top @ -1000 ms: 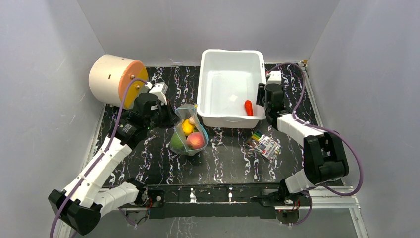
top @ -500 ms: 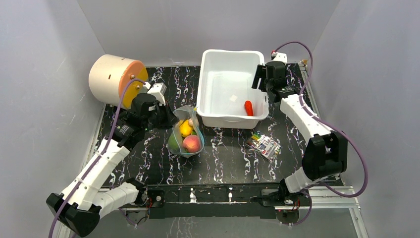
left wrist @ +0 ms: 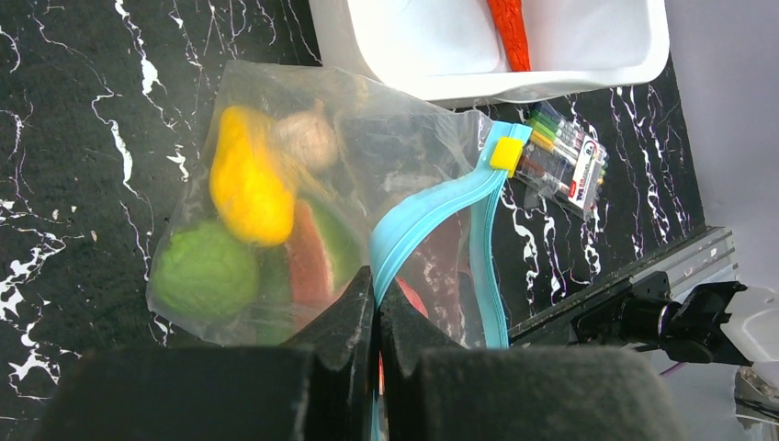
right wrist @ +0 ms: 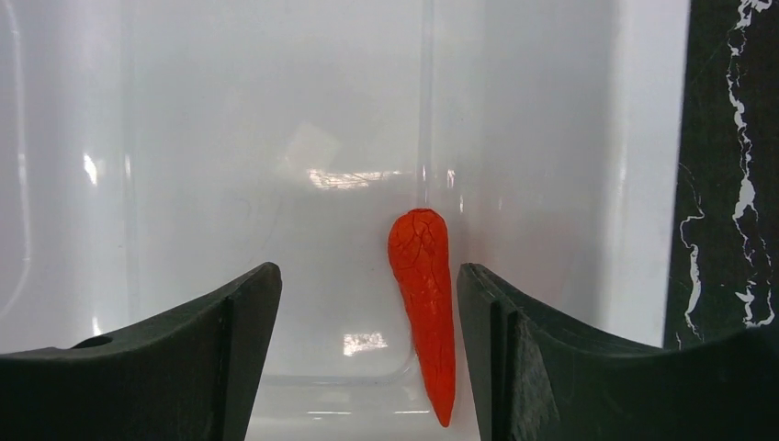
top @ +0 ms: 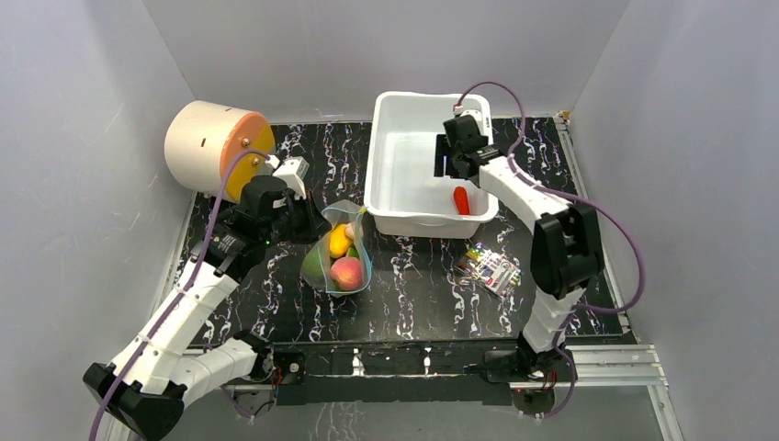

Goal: Place the food in the zip-top bag and seal the zipper
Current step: Pick up the fake vegetable from the bin.

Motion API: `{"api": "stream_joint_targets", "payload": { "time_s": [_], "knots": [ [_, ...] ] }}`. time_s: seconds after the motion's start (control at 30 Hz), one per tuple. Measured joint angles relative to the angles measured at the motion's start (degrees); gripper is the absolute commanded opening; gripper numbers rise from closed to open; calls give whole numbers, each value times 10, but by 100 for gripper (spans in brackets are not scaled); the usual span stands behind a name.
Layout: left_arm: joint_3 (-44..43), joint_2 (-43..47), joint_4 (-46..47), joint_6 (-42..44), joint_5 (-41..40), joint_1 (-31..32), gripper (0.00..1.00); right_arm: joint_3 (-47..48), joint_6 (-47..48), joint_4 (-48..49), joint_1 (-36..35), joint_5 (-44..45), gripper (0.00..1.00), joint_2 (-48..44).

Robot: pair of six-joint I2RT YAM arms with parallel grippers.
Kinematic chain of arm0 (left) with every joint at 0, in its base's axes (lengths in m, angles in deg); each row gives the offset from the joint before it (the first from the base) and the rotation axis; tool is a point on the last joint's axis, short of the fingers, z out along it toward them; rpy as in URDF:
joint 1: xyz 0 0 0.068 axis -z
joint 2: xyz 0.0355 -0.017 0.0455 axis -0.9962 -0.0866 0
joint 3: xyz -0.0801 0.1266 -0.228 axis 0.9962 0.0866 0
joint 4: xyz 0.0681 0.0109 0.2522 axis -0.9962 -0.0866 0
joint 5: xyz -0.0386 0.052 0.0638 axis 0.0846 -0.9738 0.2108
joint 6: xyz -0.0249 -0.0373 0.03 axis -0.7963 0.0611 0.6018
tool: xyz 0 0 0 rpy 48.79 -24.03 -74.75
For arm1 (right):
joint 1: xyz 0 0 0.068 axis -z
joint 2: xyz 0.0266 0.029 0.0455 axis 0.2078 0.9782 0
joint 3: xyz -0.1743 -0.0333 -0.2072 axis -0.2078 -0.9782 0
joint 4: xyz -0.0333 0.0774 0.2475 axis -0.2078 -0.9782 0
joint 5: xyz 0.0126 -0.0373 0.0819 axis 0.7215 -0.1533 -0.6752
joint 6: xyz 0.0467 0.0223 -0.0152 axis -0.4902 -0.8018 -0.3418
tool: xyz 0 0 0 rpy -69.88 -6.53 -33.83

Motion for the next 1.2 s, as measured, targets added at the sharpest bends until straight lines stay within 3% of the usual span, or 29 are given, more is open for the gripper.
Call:
{"api": "stream_joint_targets", "payload": {
  "time_s": [0.33,0.5,0.73,0.9,1.2],
  "knots": [
    [1,6,-4,1,1,0,0,47,12,-61,-27,89,78,122],
    [1,5,-5,6,1,0,0,58,9,-78,-29,97,75,155],
    [0,4,-10,12,1,0,0,59,6,-80,-29,83,55,180],
    [0,4,-11,12,1,0,0,59,13,-70,-29,61,32,180],
    [0,5,-10,9,1,0,0,59,27,-40,-29,25,25,143]
  ]
}}
